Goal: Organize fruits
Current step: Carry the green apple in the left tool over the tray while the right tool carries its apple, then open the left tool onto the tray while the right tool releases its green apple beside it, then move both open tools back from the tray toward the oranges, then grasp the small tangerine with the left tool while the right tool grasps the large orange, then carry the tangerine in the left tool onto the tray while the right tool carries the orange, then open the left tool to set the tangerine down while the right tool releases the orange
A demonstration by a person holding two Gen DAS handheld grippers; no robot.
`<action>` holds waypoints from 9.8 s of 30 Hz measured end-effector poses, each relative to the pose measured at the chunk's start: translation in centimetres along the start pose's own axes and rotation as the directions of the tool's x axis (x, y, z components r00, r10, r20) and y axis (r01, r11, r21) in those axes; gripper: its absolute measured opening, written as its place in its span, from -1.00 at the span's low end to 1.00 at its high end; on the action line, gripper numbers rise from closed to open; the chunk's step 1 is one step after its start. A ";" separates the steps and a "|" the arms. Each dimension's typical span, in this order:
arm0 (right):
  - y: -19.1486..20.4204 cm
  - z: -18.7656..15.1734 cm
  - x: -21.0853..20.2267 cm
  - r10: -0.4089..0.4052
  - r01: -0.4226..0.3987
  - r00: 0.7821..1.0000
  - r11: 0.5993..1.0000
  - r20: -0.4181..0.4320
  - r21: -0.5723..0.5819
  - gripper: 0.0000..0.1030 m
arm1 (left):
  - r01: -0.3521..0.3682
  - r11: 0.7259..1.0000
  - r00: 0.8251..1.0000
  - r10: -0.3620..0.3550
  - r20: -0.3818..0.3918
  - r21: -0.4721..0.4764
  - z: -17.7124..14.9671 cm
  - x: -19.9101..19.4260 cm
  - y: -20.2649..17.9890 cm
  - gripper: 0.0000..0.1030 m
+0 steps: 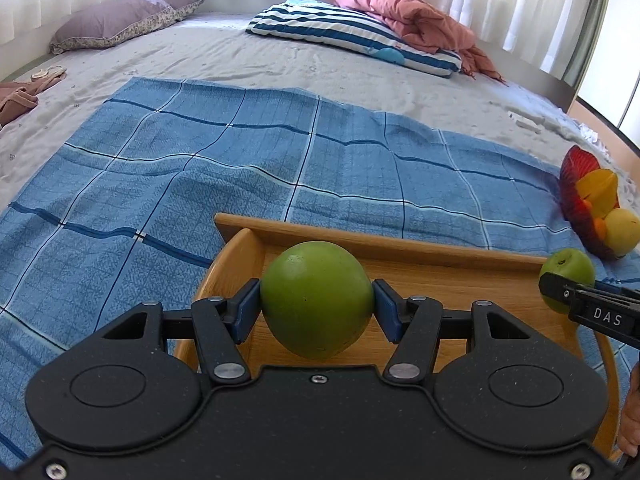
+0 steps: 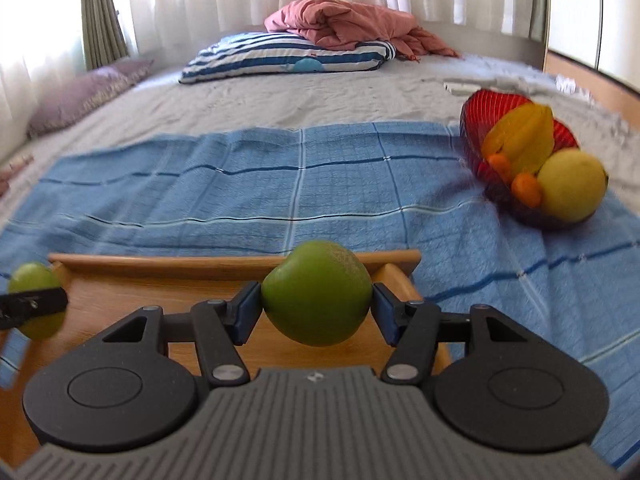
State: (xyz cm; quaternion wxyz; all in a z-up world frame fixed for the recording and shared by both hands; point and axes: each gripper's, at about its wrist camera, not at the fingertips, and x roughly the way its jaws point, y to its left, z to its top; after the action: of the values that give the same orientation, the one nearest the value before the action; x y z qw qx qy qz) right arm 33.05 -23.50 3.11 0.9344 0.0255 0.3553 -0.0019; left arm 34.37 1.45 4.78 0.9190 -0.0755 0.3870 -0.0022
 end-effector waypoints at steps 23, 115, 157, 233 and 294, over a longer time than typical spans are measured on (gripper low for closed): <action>-0.2 -0.4 1.8 -0.008 0.008 1.000 0.999 -0.009 -0.039 0.21 | -0.029 0.999 1.000 0.029 0.008 0.024 -0.1 1.9 0.0 0.11; -2.5 -23.2 -19.2 0.094 -0.044 0.933 0.987 0.347 -0.152 1.00 | 0.047 0.966 0.965 -0.110 0.240 0.255 -24.8 -19.4 -0.6 0.97; -4.2 -24.2 -19.3 0.152 -0.143 0.952 0.988 0.266 -0.051 0.25 | 0.104 0.967 0.968 -0.152 0.199 0.232 -26.8 -20.7 -0.8 -0.09; 2.9 -5.1 -7.6 0.328 -0.337 0.930 0.941 0.167 0.028 0.06 | 0.077 0.995 0.974 -0.089 0.210 0.067 -6.3 -9.4 0.9 -0.33; 11.2 -2.8 1.7 0.164 -0.158 0.986 0.972 0.019 -0.176 0.17 | 0.007 0.993 0.995 -0.018 0.098 0.115 -2.9 0.6 1.8 -0.29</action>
State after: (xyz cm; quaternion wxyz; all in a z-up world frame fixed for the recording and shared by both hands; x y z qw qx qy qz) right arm 32.69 -12.13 0.47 0.9359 -0.0277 0.3353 0.1045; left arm 32.65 2.80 2.06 0.9398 -0.0253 0.3397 -0.0264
